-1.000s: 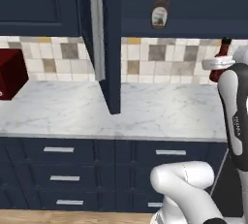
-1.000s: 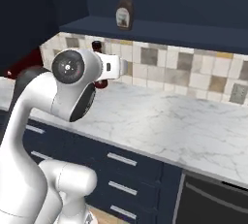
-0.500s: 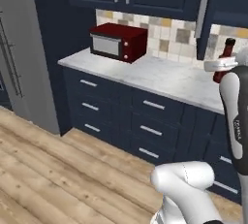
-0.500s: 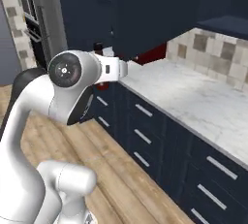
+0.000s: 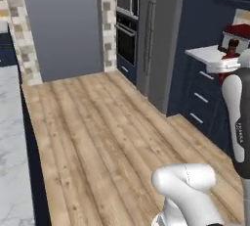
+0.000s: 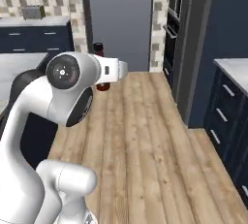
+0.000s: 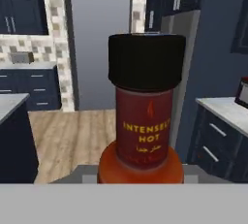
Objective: Move the syrup bottle and condiment bottle from the cabinet to the dining counter.
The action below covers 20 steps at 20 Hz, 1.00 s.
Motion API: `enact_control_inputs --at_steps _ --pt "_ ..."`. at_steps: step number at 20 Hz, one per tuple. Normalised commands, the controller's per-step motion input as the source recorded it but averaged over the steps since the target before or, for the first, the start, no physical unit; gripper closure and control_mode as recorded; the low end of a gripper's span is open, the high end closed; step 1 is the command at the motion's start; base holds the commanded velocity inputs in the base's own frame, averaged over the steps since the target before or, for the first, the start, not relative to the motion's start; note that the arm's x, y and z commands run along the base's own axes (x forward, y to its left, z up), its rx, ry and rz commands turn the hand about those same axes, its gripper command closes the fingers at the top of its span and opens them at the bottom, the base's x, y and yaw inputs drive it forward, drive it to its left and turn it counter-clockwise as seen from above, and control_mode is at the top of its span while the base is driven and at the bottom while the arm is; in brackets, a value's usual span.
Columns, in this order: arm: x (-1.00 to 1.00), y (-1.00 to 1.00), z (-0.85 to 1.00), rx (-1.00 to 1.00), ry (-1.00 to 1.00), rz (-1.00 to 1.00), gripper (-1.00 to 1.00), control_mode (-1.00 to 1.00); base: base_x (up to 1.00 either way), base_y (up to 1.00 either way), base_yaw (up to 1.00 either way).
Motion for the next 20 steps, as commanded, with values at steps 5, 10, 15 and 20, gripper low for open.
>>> enact_control_inputs --at_steps 5,10,15,20 --pt "0.0 0.0 0.0 0.0 0.0 0.0 1.0 1.0 0.0 0.42 0.84" --pt "0.0 0.0 0.0 0.0 0.0 0.0 1.0 1.0 0.25 0.01 0.71" --pt "0.0 0.0 0.0 0.0 0.0 0.0 1.0 1.0 0.37 0.0 0.6" --pt "0.0 0.0 0.0 0.0 0.0 0.0 1.0 1.0 0.46 -0.18 0.52"
